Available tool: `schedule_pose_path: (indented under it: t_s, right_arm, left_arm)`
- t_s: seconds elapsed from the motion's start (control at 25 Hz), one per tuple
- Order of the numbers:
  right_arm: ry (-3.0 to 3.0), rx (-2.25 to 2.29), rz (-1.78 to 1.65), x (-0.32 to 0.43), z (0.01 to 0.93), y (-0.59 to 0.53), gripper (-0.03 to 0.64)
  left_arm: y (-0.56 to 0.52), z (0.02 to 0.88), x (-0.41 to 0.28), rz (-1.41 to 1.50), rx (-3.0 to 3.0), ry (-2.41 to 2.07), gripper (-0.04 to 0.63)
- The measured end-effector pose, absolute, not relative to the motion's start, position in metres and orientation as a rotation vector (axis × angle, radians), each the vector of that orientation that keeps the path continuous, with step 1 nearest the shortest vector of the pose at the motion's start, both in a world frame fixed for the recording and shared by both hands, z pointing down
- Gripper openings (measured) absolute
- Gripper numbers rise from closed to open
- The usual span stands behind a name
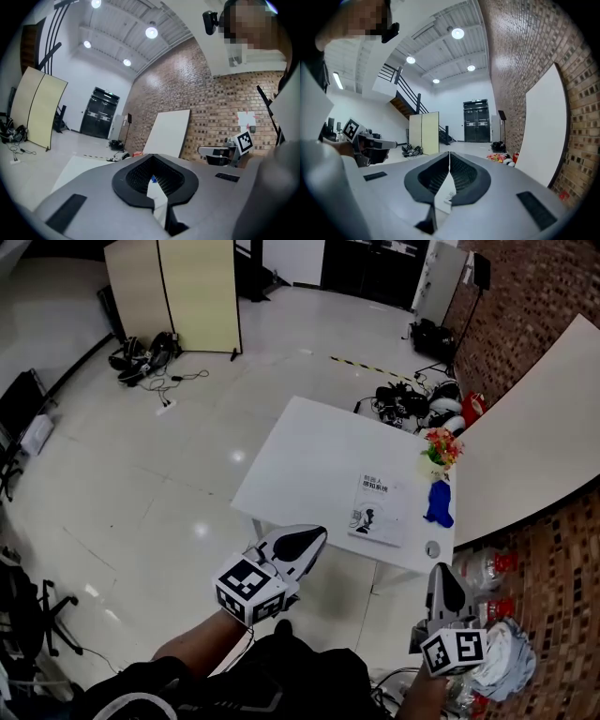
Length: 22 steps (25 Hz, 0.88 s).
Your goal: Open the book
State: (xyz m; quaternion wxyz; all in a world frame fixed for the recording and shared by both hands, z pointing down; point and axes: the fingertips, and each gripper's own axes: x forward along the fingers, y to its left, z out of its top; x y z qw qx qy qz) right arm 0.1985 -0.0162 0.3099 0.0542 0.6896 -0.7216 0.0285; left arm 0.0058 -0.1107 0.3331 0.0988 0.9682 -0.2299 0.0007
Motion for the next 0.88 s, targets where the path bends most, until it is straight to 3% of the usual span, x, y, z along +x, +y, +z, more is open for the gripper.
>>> schedule_pose_path:
  t_s: [0.88]
  right_arm:
    - [-2.238, 2.024, 0.420, 0.355, 0.393, -0.238, 0.005]
  left_arm:
    - [-0.312, 0.402, 0.152, 0.194, 2.672, -0.854, -0.005]
